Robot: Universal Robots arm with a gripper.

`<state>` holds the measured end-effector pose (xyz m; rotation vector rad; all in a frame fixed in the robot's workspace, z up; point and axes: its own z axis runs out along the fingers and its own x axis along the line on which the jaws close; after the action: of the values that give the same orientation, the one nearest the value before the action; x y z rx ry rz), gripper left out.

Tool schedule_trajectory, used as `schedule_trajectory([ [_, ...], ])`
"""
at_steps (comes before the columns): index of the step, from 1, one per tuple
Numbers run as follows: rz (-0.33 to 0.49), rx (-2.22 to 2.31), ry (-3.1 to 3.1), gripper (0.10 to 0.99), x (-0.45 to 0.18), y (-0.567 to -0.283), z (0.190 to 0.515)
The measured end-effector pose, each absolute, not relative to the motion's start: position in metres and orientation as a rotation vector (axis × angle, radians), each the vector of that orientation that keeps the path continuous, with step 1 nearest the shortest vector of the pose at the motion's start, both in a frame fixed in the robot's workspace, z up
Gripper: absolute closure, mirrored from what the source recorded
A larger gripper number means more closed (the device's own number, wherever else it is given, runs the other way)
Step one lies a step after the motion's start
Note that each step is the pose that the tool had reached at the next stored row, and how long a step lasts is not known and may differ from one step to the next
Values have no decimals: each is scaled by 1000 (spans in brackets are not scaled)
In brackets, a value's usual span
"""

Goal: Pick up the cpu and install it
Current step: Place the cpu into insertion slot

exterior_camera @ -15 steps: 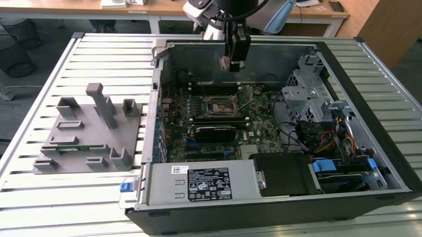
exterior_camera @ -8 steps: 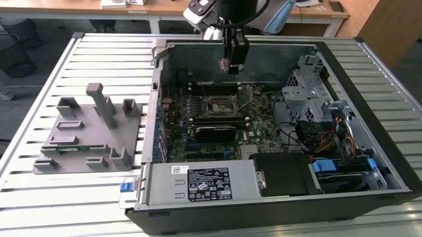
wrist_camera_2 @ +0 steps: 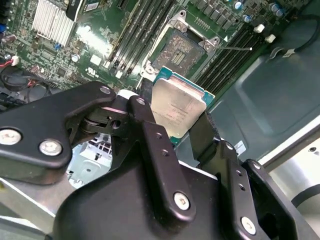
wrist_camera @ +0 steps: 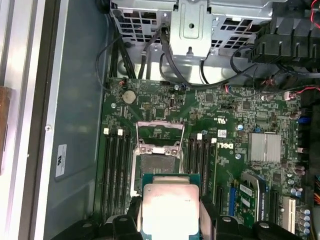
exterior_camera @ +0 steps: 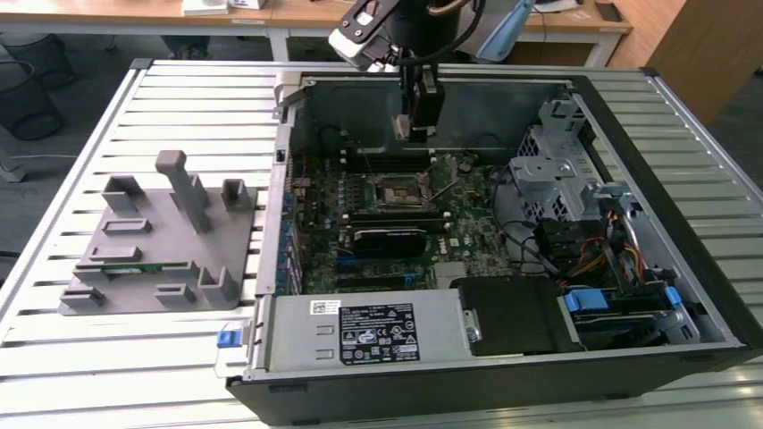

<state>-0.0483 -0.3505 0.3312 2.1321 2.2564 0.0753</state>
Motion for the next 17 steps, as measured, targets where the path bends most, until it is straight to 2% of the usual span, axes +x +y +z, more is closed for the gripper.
schedule_trajectory([
  [17,75,2161,2228,545,-49,-348,306],
])
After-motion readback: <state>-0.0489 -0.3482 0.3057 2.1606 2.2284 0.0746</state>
